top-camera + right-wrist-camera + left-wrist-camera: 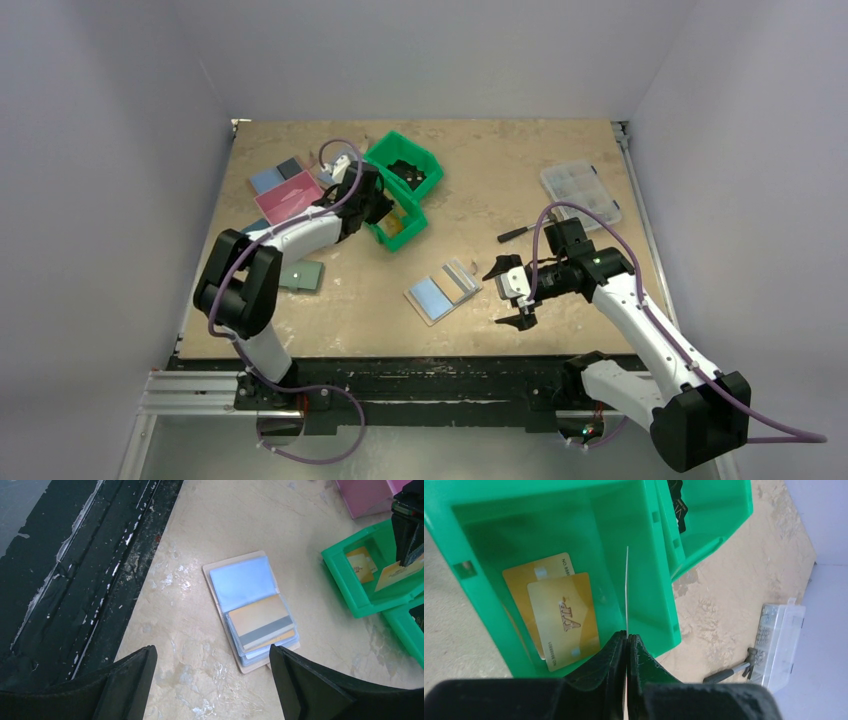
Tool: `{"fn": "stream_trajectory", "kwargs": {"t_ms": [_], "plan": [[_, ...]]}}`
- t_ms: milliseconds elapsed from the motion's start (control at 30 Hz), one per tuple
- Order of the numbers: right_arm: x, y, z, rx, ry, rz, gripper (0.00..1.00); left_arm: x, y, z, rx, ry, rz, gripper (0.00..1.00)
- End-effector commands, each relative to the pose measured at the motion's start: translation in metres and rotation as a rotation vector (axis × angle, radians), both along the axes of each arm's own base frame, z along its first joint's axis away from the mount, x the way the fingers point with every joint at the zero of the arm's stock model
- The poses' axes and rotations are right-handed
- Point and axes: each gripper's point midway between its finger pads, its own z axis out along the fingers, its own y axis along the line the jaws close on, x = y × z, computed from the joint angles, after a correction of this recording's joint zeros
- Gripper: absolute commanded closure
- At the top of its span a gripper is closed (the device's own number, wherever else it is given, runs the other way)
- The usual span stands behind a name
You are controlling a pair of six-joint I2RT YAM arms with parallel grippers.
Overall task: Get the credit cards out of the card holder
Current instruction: Place the credit card in the storage box, then remove the credit card from the card holder.
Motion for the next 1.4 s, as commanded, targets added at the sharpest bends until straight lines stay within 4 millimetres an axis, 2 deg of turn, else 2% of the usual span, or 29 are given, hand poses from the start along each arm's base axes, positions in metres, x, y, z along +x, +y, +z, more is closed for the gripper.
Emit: {"fn": "stream_trajectory", "kwargs": {"t_ms": [0, 67, 167, 267, 500, 633, 700, 733, 833, 900, 1033, 1200, 1367], "plan": [[0.002, 0.003, 0.015, 0.03, -0.032, 0.018, 0.07, 0.021, -0.003, 0.011, 0.0, -0.026, -0.005, 0.87], [0.002, 0.003, 0.015, 0.029, -0.031, 0.019, 0.07, 0.022, 0.003, 0.004, 0.046, 0.016, 0.013, 0.76], [0.001, 0.003, 0.015, 0.029, -0.034, 0.02, 0.07, 0.021, 0.01, 0.008, 0.093, 0.059, 0.027, 0.68], [0.001, 0.003, 0.015, 0.029, -0.034, 0.02, 0.07, 0.017, 0.013, 0.028, 0.087, 0.027, 0.029, 0.67], [0.001, 0.003, 0.015, 0.03, -0.029, 0.021, 0.07, -0.003, 0.022, 0.094, 0.069, -0.129, -0.013, 0.67], [0.006, 0.004, 0.014, 0.026, -0.006, -0.011, 0.07, -0.03, 0.008, 0.127, 0.036, -0.28, -0.208, 0.62], [0.008, 0.004, 0.013, 0.026, 0.01, -0.025, 0.07, -0.052, -0.005, 0.132, -0.01, -0.352, -0.337, 0.58], [0.008, 0.005, 0.013, 0.027, 0.018, -0.028, 0.07, -0.066, -0.011, 0.142, -0.05, -0.418, -0.399, 0.57], [0.01, 0.006, 0.011, 0.03, 0.049, -0.043, 0.07, -0.104, -0.022, 0.137, -0.152, -0.48, -0.528, 0.53], [0.012, 0.007, 0.01, 0.031, 0.07, -0.056, 0.08, -0.131, -0.026, 0.121, -0.221, -0.477, -0.589, 0.51], [0.016, 0.009, 0.01, 0.035, 0.111, -0.091, 0.09, -0.172, -0.032, 0.124, -0.353, -0.559, -0.65, 0.49], [0.026, 0.009, 0.007, 0.018, 0.14, -0.149, 0.11, -0.204, -0.044, 0.108, -0.287, -0.549, -0.676, 0.47], [0.04, 0.007, 0.005, -0.005, 0.17, -0.234, 0.16, -0.221, -0.055, 0.093, -0.295, -0.539, -0.687, 0.47]]}}
